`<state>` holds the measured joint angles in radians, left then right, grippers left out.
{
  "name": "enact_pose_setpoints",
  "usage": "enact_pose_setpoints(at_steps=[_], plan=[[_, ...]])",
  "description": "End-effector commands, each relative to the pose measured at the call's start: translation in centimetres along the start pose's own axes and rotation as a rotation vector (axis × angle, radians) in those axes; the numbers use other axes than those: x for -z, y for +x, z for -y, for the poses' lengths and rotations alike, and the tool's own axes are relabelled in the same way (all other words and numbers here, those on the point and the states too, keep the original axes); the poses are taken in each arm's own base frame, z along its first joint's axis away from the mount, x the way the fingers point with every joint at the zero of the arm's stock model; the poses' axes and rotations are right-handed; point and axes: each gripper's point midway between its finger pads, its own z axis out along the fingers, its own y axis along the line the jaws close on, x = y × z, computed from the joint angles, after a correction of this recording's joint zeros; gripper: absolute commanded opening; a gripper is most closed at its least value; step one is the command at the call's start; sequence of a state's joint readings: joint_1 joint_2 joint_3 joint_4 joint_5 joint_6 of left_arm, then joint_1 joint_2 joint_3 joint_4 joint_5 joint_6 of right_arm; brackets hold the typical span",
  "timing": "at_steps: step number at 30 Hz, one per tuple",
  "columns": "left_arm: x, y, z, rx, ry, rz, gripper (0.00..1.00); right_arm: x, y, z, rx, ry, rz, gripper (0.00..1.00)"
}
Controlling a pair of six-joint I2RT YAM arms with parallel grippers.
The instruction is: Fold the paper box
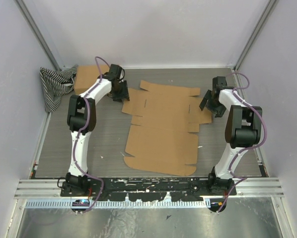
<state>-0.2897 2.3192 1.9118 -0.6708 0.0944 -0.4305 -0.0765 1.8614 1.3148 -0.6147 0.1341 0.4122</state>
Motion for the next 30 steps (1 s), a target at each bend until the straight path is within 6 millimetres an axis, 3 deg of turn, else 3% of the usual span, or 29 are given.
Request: enact_pose_setpoints(at_steps=[1, 10, 13, 19, 24, 28, 30], plan=[[-1.1, 0.6, 0.4, 0.004, 0.028, -0.028, 0.55, -0.1, -0.6, -0.4, -0.003, -0.022, 0.015, 0.80], [0.1, 2.8, 0.3, 0.023, 0.060, -0.059, 0.38, -0.2, -0.5, -2.3, 0.014, -0.127, 0.003, 0.54], [0.8, 3.8, 0.2, 0.032, 0.067, -0.066, 0.33, -0.3, -0.6, -2.7, 0.013, -0.144, -0.001, 0.51], [2.5, 4.5, -0.1, 0.042, 0.061, -0.061, 0.32, -0.2, -0.7, -2.9, 0.008, -0.151, 0.001, 0.50], [4.8, 3.8, -0.6, 0.027, 0.016, -0.031, 0.41, 1.7, -2.3, -1.2, -0.021, -0.064, 0.087, 0.64], [8.0, 2.8, -1.8, 0.026, -0.066, 0.039, 0.60, 5.9, -4.8, 0.7, -0.070, 0.004, 0.231, 0.72], [9.2, 2.3, -1.6, 0.031, -0.057, 0.084, 0.65, 7.7, -5.3, -0.4, -0.072, -0.077, 0.274, 0.73]])
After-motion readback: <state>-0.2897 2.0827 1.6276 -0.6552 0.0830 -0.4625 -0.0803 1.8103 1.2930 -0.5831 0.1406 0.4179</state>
